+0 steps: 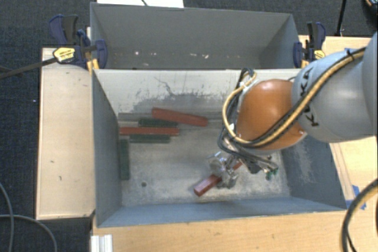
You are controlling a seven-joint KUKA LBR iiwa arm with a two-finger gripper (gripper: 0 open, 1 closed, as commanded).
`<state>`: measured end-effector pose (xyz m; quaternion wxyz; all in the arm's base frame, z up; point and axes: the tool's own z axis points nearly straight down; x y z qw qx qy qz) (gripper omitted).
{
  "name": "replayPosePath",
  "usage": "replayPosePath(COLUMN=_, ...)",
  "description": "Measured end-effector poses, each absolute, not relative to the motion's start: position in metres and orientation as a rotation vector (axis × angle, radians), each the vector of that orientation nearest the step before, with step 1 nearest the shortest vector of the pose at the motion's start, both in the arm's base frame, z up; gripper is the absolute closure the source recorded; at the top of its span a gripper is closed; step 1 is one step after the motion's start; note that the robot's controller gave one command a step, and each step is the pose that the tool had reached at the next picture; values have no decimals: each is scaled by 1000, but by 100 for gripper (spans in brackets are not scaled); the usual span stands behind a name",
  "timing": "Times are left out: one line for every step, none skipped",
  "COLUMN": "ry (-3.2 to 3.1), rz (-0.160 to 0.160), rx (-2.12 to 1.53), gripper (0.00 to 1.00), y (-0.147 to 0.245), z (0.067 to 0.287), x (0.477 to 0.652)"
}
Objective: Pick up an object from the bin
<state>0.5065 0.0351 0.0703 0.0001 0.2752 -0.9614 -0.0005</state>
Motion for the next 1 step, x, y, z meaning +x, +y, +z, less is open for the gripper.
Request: replayPosePath(ry=-3029, rz=5, rx=878, gripper=100, y=13, z=228, x=550)
